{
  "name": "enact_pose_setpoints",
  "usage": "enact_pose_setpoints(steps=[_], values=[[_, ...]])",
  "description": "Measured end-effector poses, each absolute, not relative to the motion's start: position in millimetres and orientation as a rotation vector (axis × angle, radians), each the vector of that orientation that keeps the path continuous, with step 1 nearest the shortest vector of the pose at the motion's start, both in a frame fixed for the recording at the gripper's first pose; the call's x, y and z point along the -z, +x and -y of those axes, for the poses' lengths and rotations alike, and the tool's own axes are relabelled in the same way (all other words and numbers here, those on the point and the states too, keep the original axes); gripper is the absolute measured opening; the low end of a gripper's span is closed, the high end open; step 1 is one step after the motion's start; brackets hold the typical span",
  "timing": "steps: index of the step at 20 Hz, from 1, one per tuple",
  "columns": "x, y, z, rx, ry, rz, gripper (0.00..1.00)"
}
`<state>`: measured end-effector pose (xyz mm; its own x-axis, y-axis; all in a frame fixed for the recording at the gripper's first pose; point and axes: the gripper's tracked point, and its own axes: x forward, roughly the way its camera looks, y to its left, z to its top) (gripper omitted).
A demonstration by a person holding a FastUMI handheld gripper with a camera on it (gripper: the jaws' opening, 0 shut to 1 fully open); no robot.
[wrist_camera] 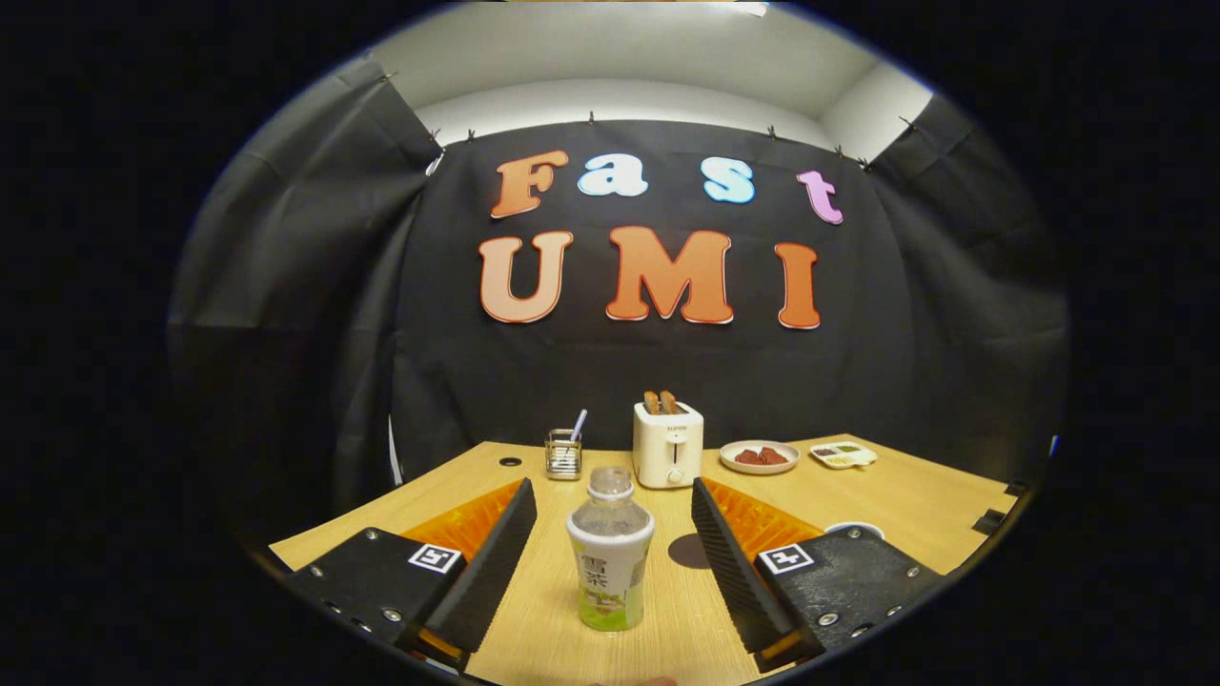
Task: Take the bottle from table, then pour the juice into the cup, finally place the bottle on the coaster
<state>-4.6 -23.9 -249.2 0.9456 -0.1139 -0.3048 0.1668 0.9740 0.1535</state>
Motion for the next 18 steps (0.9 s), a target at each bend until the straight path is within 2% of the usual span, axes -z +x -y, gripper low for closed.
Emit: enact_pose_setpoints(steps=[7,15,17,18], values=[[330,8,0,0.092,0.173,-0.447,0.97],[361,19,-10,0.082,0.138,-0.502,0.92],[361,21,-5,0.095,0.096,-0.506,0.85],[361,20,-9,0.083,0.101,-0.504,0.74]])
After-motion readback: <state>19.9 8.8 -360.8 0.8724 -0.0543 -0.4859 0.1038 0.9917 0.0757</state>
